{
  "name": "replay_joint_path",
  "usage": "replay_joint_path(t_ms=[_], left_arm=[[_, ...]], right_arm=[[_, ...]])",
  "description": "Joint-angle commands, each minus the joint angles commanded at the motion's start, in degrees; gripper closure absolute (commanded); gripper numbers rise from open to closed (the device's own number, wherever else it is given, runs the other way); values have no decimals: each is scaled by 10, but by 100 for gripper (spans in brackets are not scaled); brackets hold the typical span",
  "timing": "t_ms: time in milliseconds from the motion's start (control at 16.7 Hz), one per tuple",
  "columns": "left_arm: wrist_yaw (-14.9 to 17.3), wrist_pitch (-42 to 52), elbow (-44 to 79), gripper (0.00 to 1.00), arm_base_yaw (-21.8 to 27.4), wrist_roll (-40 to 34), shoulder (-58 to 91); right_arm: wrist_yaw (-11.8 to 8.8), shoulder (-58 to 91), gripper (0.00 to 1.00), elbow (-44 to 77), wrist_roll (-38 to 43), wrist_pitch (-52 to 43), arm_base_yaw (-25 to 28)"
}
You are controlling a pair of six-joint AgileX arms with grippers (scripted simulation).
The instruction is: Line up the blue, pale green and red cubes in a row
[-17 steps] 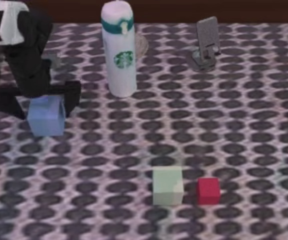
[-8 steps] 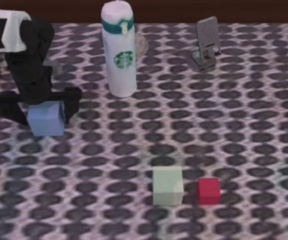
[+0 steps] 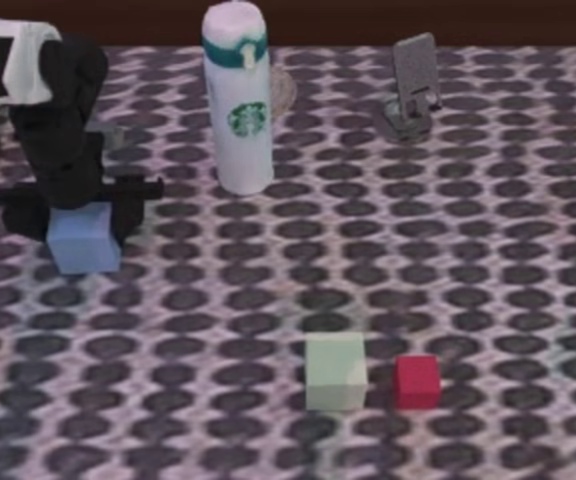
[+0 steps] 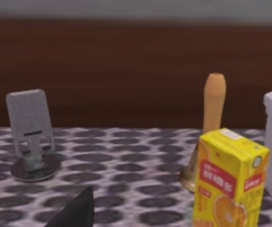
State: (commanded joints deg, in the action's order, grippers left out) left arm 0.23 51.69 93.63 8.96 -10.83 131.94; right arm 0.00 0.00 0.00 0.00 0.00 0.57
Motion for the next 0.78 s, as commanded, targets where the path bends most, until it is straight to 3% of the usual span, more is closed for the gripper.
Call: replay_joint_path(t_ms=[120,180,780], left_arm=[[0,0,0,98,0,0,0],[0,0,0,100,0,0,0],[-1,12,10,100,0,1,-10]], right_arm=[[0,0,0,0,0,0,0],[0,0,0,0,0,0,0],[0,0,0,0,0,0,0]])
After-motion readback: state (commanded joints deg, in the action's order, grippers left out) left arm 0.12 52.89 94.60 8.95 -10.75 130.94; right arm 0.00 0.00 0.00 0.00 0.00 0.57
